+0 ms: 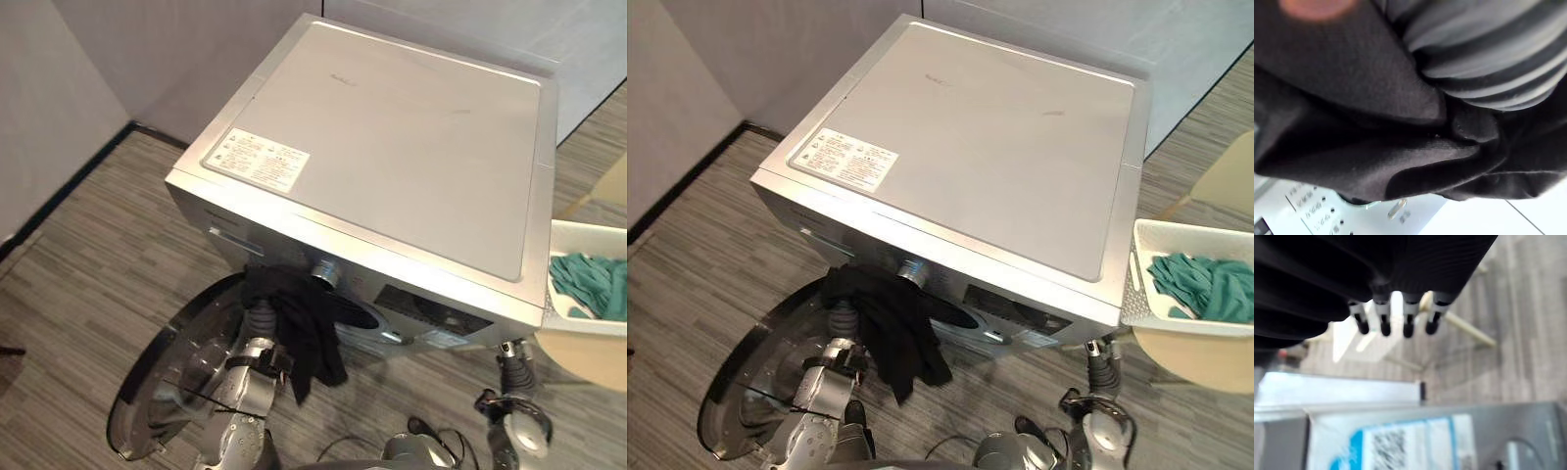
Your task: Pick up the laundry basket with both hands and put the clothes into the washing machine.
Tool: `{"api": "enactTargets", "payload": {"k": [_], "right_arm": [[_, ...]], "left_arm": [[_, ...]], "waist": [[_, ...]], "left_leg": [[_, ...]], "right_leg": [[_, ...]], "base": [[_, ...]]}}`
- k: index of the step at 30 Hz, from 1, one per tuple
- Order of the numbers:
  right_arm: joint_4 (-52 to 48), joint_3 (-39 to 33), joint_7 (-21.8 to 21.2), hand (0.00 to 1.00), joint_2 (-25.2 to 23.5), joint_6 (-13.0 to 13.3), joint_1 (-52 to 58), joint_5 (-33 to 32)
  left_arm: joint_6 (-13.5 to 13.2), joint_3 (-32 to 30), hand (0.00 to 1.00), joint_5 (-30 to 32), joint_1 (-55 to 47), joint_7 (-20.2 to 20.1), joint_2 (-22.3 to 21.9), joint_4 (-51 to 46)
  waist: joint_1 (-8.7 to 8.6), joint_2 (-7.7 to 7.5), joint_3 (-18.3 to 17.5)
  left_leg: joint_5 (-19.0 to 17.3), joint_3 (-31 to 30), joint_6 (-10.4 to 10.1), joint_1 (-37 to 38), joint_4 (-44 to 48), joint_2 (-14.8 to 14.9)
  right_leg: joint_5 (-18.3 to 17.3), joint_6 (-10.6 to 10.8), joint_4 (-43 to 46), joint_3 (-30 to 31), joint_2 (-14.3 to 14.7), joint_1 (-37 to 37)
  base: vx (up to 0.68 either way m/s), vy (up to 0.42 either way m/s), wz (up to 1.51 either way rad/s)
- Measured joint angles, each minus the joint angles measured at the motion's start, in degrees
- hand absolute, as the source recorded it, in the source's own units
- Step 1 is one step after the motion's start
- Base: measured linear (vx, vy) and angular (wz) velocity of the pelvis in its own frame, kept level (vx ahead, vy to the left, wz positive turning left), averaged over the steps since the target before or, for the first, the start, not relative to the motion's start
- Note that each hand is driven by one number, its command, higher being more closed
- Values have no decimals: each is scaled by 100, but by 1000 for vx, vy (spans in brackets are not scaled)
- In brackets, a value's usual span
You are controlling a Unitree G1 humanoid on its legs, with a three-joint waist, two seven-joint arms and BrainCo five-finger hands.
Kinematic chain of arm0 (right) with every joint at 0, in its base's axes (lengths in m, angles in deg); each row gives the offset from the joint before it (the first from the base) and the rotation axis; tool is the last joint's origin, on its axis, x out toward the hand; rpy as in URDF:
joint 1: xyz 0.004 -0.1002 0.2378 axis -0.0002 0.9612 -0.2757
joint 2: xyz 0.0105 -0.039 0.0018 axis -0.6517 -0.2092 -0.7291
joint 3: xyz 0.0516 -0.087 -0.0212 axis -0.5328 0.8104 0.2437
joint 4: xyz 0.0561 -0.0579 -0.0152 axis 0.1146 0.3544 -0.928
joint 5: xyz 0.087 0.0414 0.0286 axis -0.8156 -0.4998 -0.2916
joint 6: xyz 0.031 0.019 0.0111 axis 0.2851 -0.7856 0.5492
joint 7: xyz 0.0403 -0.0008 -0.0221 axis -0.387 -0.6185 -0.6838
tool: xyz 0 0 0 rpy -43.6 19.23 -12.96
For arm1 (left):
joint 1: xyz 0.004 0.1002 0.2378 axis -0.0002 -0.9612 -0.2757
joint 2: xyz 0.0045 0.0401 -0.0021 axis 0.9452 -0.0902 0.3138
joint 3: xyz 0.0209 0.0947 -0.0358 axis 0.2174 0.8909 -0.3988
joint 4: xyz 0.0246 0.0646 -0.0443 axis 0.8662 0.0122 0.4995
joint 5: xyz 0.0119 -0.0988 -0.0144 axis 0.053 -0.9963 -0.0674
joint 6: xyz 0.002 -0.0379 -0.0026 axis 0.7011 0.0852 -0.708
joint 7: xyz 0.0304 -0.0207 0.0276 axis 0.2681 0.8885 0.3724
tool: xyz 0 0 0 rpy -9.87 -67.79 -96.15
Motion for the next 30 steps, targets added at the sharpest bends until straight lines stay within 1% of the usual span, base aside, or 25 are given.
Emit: {"api": "enactTargets", "payload": {"k": [1, 2, 3, 4, 5, 6, 7, 8, 9, 10, 11, 12, 13, 14, 15, 16, 18, 21, 24, 25, 26, 27, 28, 29, 30], "right_arm": [[5, 19, 0, 0, -39, -43, -17, -1], [26, 48, -5, 0, -59, -43, -51, -3], [90, 258, -62, 0, -69, -21, -115, 6], [117, 591, -134, 0, -167, -32, -144, 8], [114, 725, -160, 0, -245, -31, -136, 14], [108, 851, -240, 0, -419, -33, -112, 18], [101, 917, -248, 0, -449, -34, -85, 18], [69, 905, -279, 0, -389, -29, -46, 21], [123, 830, -342, 0, -359, -32, -101, 49], [121, 836, -341, 0, -395, -55, -103, 67], [111, 862, -378, 0, -368, -48, -92, 147], [109, 863, -392, 0, -354, -39, -137, 188], [104, 848, -419, 0, -337, -12, -153, 197], [112, 875, -448, 0, -372, -30, -157, 218], [101, 881, -484, 0, -383, -22, -144, 219], [104, 867, -489, 0, -362, -18, -164, 221], [85, 777, -482, 0, -320, 54, -189, 220], [81, 675, -477, 0, -237, 76, -43, 215], [-172, 692, -479, 0, -230, 177, -5, 214], [-218, 728, -480, 0, -267, 184, -7, 214], [-364, 871, -497, 0, -328, 181, 24, 213], [-574, 978, -509, 0, -383, 183, 116, 211], [-802, 1089, -542, 0, -406, 183, 266, 201], [-1077, 1219, -601, 0, -407, 186, 424, 185], [-1171, 1235, -610, 0, -363, 186, 439, 186]], "left_arm": [[-2, -27, 100, 1, 1, -4, 50, 0], [-3, -57, 100, 11, 0, -3, 99, 0], [-6, -134, 100, 86, -17, 6, 242, 0], [-6, -268, 100, 130, -31, 39, 381, 5], [-5, -352, 100, 159, -32, 76, 392, 9], [7, -492, 100, 241, -23, 103, 376, 37], [13, -532, 100, 312, 17, 113, 355, 114], [52, -495, 100, 362, 68, 102, 200, 192], [29, -527, 100, 365, 20, 60, 11, 173], [36, -589, 100, 365, 63, 64, -27, 239], [42, -736, 100, 364, 73, 73, -104, 254], [36, -791, 100, 363, 8, 78, -139, 242], [40, -762, 100, 363, -77, 78, -141, 243], [43, -755, 100, 359, -99, 74, -66, 251], [55, -747, 100, 356, -103, 78, -18, 269], [101, -740, 100, 350, -116, 85, 5, 275], [120, -779, 100, 326, -89, 209, -29, 390], [170, -783, 100, 323, -253, 314, 23, 470], [186, -519, 100, 309, -198, 244, 91, 483], [188, -431, 100, 287, -161, 183, 86, 461], [190, -279, 100, 283, -124, 150, 86, 364], [191, -141, 100, 283, -64, 76, 73, 315], [193, 1, 100, 281, -47, 39, 58, 250], [192, 103, 100, 276, -94, -27, 30, 28], [191, 165, 100, 274, -96, -66, -24, -22]], "waist": [[22, 41, -9], [41, 69, -18], [55, 130, -41], [56, 194, -32], [75, 172, -45], [147, 38, -103], [146, 42, -104], [161, 83, -135], [210, 210, -133], [113, 168, -129], [166, 133, -144], [191, 134, -154], [162, 188, -230], [174, 127, -249], [146, 98, -252], [176, -22, -280], [141, 20, -247], [174, 50, -214], [163, 41, -203], [174, 11, -167], [188, -44, -12], [216, -59, 137], [303, -58, 202], [391, -112, 259], [452, -37, 335]], "left_leg": [[-32, 165, 78, -5, -3, -5], [-32, 300, 122, -4, -18, 4], [-28, 621, 228, -3, -43, 95], [-27, 896, 271, 3, -54, 244], [-28, 1026, 276, 30, -54, 280], [-86, 1261, 368, 117, 41, 269], [-132, 1458, 482, 124, 221, 246], [-313, 1466, 791, 149, 47, -153], [-434, 1694, 931, 380, -187, -121], [-373, 1798, 948, 429, -227, -173], [-380, 2022, 916, 525, -232, -189], [-386, 2077, 914, 540, -225, -181], [-375, 2128, 904, 514, -393, -173], [-279, 2273, 854, 548, -499, -155], [-225, 2295, 847, 554, -535, -161], [-216, 2361, 839, 589, -506, -195], [-203, 2348, 818, 687, -531, -190], [-139, 2262, 719, 1156, -717, -150], [-133, 2065, 710, 1218, -697, -182], [-136, 2044, 708, 1204, -567, -182], [-169, 2011, 726, 1200, -233, -150], [-248, 1935, 721, 1153, 174, -94], [-359, 1857, 725, 1044, 637, -14], [-519, 1648, 696, 839, 1226, 22], [-602, 1437, 633, 722, 1458, 51]], "right_leg": [[424, 7, -35, 5, -3, -151], [707, 0, -54, 8, 7, -286], [1022, 17, -39, -151, 86, -604], [923, 26, -6, -605, 340, -882], [819, 11, 84, -992, 410, -993], [1067, -248, 118, -1750, 405, -1117], [1287, -505, -76, -2203, 293, -1106], [1694, -895, -696, -2569, 97, -892], [1176, -406, -356, -2612, 232, -894], [538, -317, 133, -2624, 343, -913], [-28, -633, 747, -2719, 700, -1165], [108, -537, 623, -2633, 715, -1176], [362, -396, 85, -2385, 723, -1044], [114, -215, -46, -2074, 895, -1060], [-93, -237, -68, -1952, 1032, -1071], [-200, -379, -121, -1949, 1039, -1047], [-193, -385, -288, -1760, 1040, -945], [-195, -386, -481, -1735, 1085, -459], [-329, -581, -358, -1855, 1070, -355], [-441, -672, -232, -1882, 1057, -343], [-639, -719, -1, -1901, 1037, -272], [-821, -752, 183, -1927, 1037, -175], [-1080, -808, 362, -1964, 1033, -145], [-1573, -869, 525, -2022, 994, -174], [-1732, -830, 606, -2044, 1025, -195]], "base": [[29, 342, -58], [-12, 291, -83], [-30, 207, -113], [-30, 149, -120], [-12, 95, -128], [-33, 78, -107], [-106, 165, -106], [-138, 204, -100], [-77, 183, -63], [38, 71, -88], [54, 8, -68], [-7, -1, -95], [-40, -7, -70], [-5, -63, -46], [40, -138, -56], [52, -148, -45], [77, -189, -43], [60, -98, -5], [7, -44, 19], [-53, -41, 22], [-64, -51, 18], [-82, -65, 14], [-155, -110, 5], [-177, -124, -2], [-235, -116, 0]]}}
